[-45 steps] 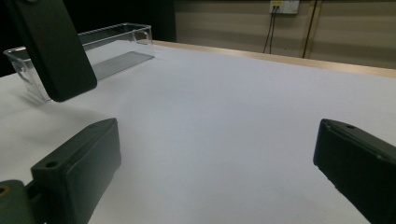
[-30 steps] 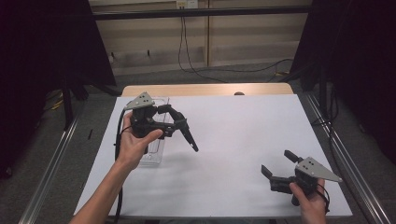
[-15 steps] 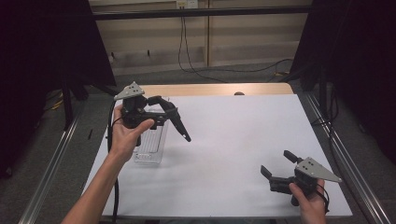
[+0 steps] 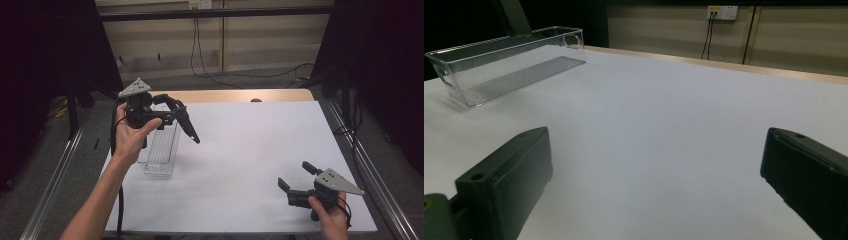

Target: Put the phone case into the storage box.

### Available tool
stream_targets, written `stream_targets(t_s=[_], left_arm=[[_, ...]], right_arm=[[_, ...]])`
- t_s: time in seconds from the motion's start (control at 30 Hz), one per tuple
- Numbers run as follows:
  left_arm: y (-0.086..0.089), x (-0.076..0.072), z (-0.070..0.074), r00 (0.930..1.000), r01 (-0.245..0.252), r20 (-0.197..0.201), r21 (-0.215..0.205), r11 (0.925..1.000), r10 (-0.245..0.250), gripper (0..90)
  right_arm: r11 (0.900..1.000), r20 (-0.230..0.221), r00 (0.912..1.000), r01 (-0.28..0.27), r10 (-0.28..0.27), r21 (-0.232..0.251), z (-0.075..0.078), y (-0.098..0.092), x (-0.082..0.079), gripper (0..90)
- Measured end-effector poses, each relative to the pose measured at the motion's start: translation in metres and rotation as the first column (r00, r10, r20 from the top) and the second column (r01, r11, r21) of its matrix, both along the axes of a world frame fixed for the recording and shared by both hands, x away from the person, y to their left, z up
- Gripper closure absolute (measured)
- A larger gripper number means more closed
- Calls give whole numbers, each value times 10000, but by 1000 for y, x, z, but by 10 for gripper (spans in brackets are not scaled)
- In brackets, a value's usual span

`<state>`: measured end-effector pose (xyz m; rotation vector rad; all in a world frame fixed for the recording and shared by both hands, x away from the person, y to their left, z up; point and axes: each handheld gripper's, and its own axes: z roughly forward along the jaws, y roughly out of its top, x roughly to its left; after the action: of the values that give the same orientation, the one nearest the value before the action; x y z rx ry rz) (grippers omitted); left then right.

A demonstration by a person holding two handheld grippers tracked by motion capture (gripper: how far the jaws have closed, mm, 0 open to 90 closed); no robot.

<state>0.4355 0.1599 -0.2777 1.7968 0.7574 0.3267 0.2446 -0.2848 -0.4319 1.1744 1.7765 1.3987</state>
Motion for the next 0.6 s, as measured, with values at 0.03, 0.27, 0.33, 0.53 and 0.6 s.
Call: stream_targets(t_s=[0.03,0.27,0.33,0.53,0.6], left_arm=[[0,1,1,10000,-39,-5,-4,10000,39,142],[5,11,5,9990,-445,-30,66,9990,445,141],[6,13,5,9981,-608,-49,79,9981,608,141],[11,22,6,9951,-975,-113,205,9950,978,141],[13,24,6,9931,-1164,-127,203,9930,1167,141]], right_arm=[[10000,24,10000,30,-30,-1,0,0,0,0],[10000,-28,10000,3,-3,19,-1,-1,0,0],[10000,-3,10000,-1,1,32,0,0,0,0],[10000,-20,10000,-35,35,22,-1,0,1,0],[10000,-22,10000,-35,35,17,-1,0,1,0]])
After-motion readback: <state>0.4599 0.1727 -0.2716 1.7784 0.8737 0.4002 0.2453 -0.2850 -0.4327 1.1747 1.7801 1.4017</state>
